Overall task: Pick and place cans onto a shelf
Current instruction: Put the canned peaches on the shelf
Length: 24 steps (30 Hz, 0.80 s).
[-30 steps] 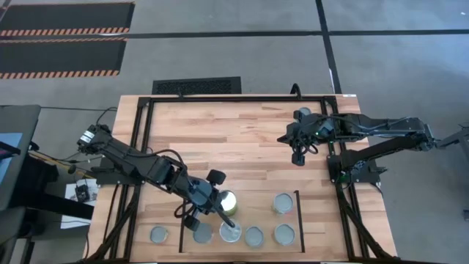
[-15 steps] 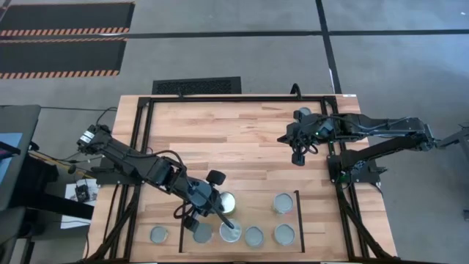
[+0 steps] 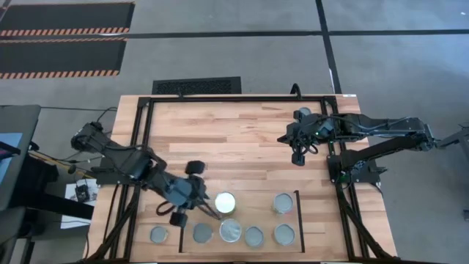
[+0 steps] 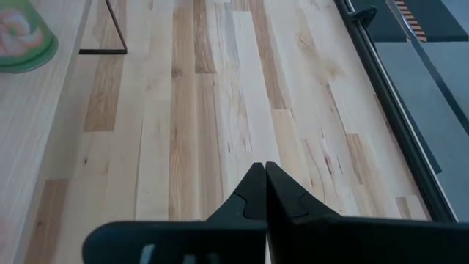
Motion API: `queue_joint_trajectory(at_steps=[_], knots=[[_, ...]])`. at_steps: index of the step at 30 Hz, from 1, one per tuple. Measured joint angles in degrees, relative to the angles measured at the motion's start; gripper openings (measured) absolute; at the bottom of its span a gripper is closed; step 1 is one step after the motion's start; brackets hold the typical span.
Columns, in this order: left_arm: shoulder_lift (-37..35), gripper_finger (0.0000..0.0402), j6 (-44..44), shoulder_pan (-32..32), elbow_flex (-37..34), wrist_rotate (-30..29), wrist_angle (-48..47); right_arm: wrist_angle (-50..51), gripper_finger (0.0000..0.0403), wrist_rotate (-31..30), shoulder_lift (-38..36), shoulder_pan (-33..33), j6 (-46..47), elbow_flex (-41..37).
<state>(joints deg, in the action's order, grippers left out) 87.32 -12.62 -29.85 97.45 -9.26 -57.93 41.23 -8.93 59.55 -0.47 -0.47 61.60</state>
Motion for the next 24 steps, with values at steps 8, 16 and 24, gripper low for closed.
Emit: queue_joint_trajectory(at_steps=[8,16,24], knots=[[-0.45,0.0006,-16.74,-7.62,-0.02,-5.27,-11.29,-0.11,0.0006,1.98,0.0,0.0,-0.24,0.0],[-4.02,0.0,-31.1,-13.42,-2.5,-14.08,-14.6,-0.21,0.0005,4.72,0.0,-0.04,-1.31,0.0],[-18.55,0.0,-34.79,-13.95,-17.87,-19.72,-6.55,-9.5,0.0004,4.79,-0.07,-0.44,0.3,-2.09]])
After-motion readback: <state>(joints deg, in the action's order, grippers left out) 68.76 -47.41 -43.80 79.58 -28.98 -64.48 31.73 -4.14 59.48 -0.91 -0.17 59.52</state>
